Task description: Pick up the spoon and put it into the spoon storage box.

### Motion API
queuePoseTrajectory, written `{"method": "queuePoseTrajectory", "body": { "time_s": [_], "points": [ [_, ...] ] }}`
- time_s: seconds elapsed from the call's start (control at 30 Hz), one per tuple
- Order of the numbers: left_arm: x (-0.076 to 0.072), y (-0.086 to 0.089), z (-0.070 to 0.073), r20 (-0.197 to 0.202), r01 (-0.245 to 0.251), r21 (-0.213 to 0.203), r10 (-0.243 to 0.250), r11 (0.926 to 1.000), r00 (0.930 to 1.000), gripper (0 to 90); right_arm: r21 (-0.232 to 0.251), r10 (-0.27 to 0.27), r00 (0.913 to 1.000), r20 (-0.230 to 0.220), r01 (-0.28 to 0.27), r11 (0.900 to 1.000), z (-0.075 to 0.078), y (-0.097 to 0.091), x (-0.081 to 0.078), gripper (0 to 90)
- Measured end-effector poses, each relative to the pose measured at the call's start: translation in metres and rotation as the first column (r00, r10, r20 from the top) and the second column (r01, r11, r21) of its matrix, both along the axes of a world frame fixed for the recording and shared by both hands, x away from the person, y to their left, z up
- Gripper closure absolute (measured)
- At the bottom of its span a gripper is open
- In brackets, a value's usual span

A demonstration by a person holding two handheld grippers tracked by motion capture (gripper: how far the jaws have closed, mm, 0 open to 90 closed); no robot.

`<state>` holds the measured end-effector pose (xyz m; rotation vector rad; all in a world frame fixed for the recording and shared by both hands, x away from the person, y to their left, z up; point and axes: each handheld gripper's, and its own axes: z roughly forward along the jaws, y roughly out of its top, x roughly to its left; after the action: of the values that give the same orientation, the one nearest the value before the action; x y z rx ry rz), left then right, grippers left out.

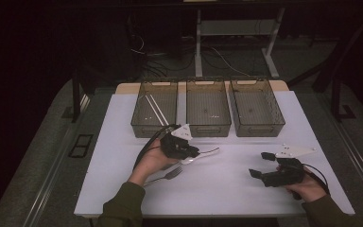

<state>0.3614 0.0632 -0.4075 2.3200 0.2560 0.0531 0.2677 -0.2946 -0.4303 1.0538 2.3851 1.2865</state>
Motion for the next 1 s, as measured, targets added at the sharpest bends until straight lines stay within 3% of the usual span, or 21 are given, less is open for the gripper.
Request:
{"method": "queuePoseTrajectory", "body": {
  "time_s": [0.27, 0.57, 0.77, 1.0],
  "points": [
    [0.012, -0.002, 0.030, 0.034, -0.001, -0.040, 0.003, 0.9992, 0.9994, 80.6, 0.007, -0.005, 1.0000, 0.000, 0.005, 1.0000, 0.000, -0.001, 0.000, 16.1],
    [0.047, -0.002, 0.058, 0.063, -0.046, -0.035, 0.049, 0.9983, 0.9968, 80.6, 0.010, -0.005, 1.0000, 0.003, 0.005, 0.9999, 0.001, -0.001, 0.000, 16.1],
    [0.070, -0.008, 0.069, 0.062, -0.087, -0.056, 0.090, 0.9946, 0.9940, 80.5, 0.011, -0.005, 1.0000, 0.002, 0.005, 0.9999, 0.001, -0.001, 0.000, 16.1],
    [0.092, -0.020, 0.068, 0.059, -0.126, -0.064, 0.130, 0.9899, 0.9897, 80.6, 0.021, -0.008, 1.0000, 0.005, 0.008, 0.9997, 0.002, -0.002, 0.000, 16.1]
  ]
}}
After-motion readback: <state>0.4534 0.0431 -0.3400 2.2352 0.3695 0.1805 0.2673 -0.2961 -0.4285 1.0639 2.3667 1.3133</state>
